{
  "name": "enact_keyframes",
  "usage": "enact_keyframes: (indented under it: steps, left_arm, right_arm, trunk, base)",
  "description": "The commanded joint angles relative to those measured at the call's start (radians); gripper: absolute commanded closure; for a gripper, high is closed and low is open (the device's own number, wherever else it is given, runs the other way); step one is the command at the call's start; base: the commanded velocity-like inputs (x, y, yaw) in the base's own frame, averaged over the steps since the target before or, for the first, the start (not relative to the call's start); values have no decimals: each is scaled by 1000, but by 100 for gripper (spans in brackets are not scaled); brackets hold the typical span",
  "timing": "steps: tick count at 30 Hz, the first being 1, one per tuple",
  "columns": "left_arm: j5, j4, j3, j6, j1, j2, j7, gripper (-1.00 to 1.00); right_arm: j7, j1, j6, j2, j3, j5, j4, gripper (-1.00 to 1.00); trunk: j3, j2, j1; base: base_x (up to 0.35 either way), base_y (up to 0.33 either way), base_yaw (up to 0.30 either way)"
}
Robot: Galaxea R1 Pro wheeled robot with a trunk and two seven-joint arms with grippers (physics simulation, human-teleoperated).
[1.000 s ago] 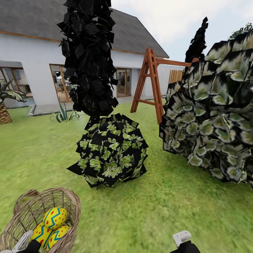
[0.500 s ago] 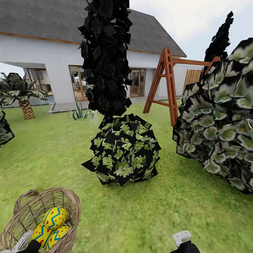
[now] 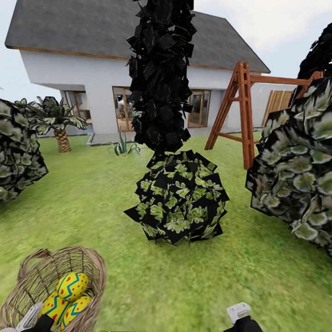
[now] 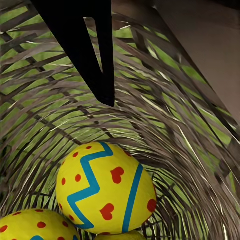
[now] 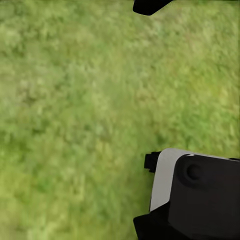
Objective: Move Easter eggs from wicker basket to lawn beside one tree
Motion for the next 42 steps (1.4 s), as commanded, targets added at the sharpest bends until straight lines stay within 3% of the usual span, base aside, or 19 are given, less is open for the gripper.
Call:
enact_keyframes:
  steps: [1, 21, 42]
  left_arm:
    - [17, -2, 2, 3, -1, 0, 8, 100]
    - [16, -2, 2, 3, -1, -2, 8, 100]
    - [14, -2, 2, 2, -1, -11, 8, 100]
  right_arm:
    - [0, -1, 6, -1, 4, 6, -1, -100]
    - [0, -1, 6, -1, 3, 2, -1, -100]
    - [1, -1, 4, -2, 3, -3, -1, -100]
  trunk:
    - [-2, -2, 1]
    - [-2, -2, 1]
    - [16, -2, 1]
  base:
    - [0, 0, 259]
    - [0, 0, 249]
    - [0, 0, 68]
